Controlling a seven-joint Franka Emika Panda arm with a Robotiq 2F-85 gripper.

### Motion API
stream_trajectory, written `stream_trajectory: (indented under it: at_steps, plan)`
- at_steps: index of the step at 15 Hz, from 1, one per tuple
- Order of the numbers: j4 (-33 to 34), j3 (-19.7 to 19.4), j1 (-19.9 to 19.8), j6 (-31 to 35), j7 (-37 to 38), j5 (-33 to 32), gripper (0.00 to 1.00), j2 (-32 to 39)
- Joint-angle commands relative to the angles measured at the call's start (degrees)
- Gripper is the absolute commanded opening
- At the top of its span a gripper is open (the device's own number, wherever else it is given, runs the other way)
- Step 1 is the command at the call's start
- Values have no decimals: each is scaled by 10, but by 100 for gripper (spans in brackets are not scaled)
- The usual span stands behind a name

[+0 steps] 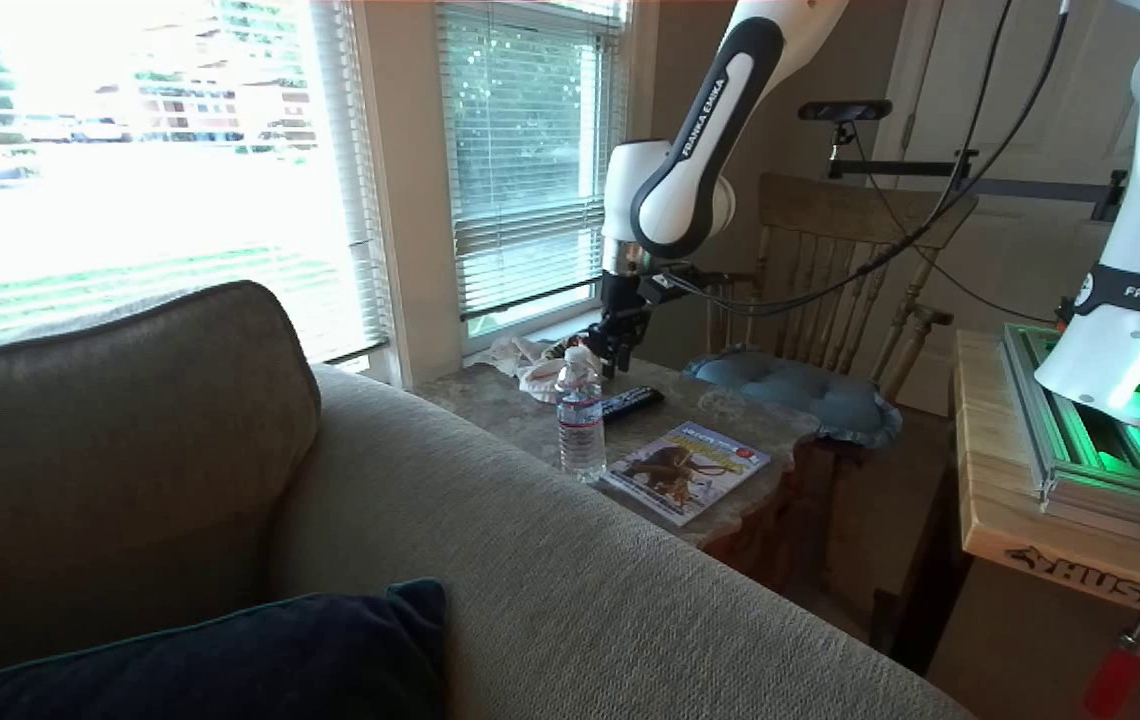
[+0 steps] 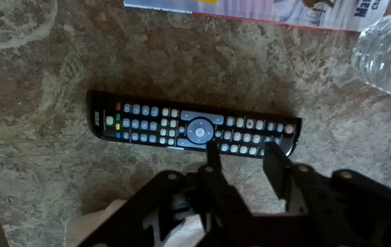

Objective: Rotate the black remote control then press one button.

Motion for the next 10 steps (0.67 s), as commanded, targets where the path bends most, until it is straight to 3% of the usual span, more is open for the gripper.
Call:
stream_trajectory:
  at_steps: [1, 3, 10]
  plan:
    - [0, 12, -7, 21, -13, -23, 8, 7]
    - [0, 19, -10, 31, -23, -24, 0, 9]
    - [6, 49, -23, 57, -66, -24, 0, 27]
